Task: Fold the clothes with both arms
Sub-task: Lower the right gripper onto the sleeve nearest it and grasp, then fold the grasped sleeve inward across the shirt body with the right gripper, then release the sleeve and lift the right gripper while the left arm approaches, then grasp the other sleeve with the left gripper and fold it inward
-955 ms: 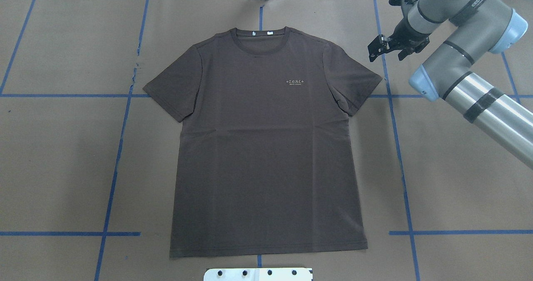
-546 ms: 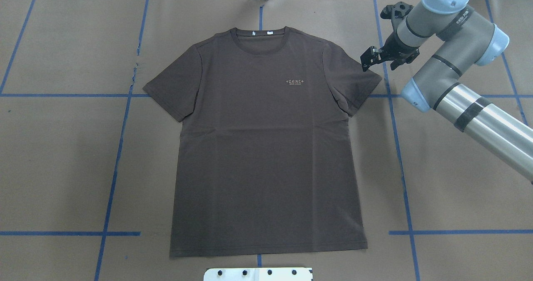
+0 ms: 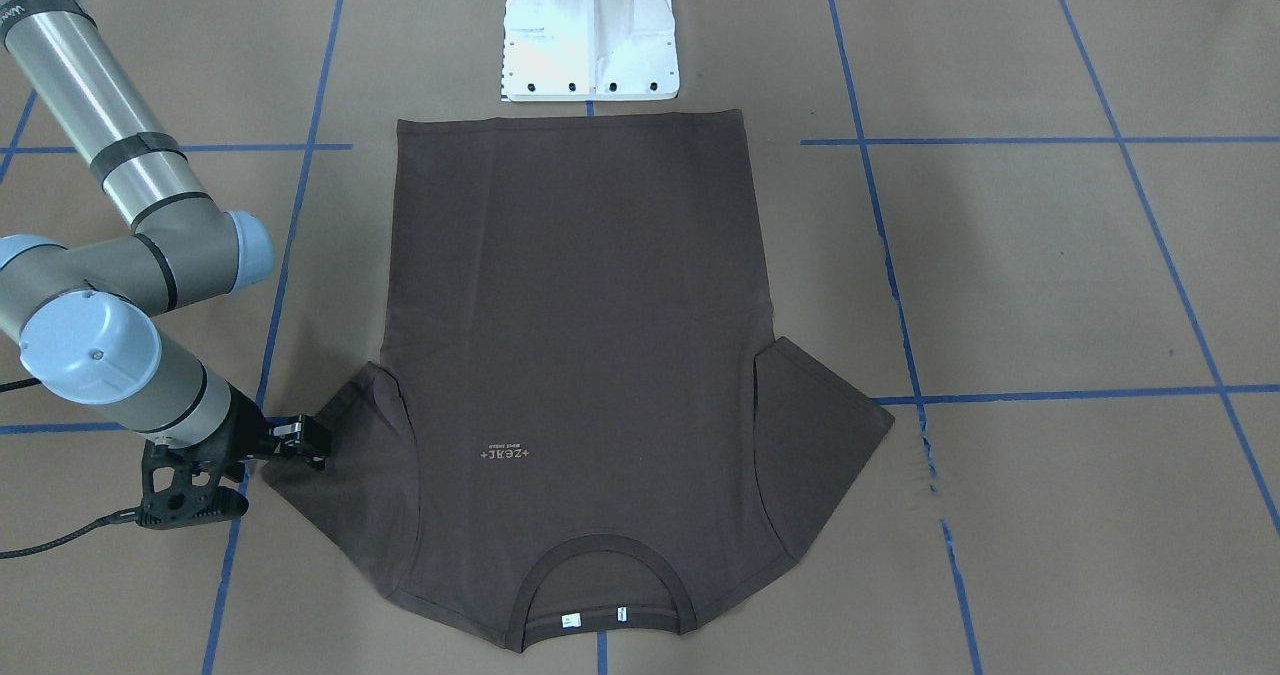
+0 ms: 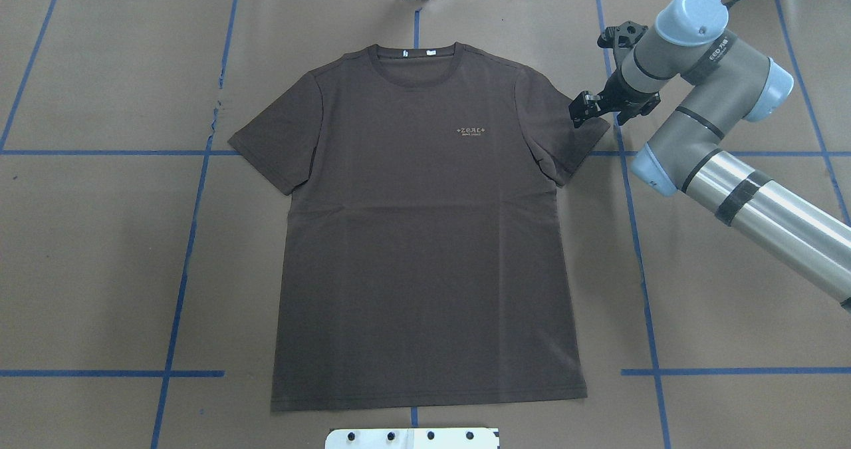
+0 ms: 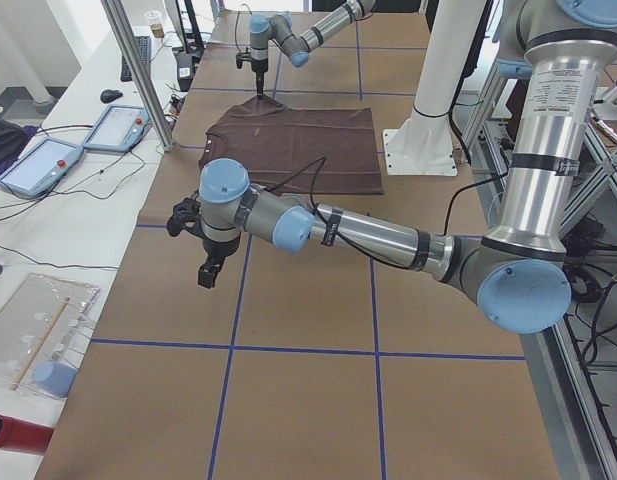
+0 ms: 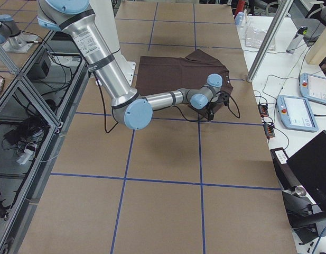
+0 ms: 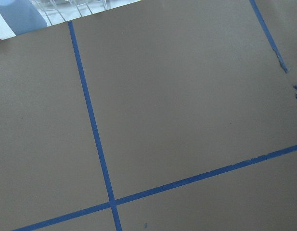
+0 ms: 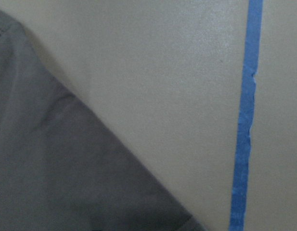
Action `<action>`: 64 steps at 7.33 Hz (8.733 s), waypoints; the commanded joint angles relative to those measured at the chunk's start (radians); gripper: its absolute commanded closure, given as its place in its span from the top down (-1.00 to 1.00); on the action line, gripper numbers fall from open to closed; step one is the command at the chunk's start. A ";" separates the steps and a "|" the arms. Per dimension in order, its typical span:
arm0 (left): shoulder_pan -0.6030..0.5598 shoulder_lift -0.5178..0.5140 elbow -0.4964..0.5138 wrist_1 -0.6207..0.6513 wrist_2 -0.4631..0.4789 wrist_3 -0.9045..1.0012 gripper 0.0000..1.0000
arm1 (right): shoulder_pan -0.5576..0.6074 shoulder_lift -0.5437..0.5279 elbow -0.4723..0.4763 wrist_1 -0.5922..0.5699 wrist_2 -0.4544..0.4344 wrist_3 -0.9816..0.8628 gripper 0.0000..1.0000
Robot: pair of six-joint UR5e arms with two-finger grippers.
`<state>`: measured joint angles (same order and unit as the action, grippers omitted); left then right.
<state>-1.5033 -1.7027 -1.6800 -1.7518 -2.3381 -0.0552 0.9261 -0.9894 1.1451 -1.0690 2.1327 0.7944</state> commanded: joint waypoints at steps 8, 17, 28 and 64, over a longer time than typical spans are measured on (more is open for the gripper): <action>0.000 -0.009 0.000 0.005 0.000 -0.002 1.00 | 0.002 0.002 0.001 0.000 0.000 0.000 -0.92; 0.000 -0.017 0.000 0.014 0.000 -0.005 1.00 | -0.215 0.213 0.099 0.004 -0.304 0.178 -1.00; 0.481 -0.078 -0.017 -0.374 0.297 -0.937 1.00 | 0.008 0.071 0.311 -0.458 0.076 -0.136 1.00; 0.854 -0.802 0.539 -0.212 0.612 -1.280 0.98 | -0.009 -0.012 0.331 -0.302 0.058 -0.126 1.00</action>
<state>-0.6503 -2.5074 -1.1466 -1.9564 -1.7286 -1.3494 0.9170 -1.0017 1.4756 -1.3714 2.1906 0.6676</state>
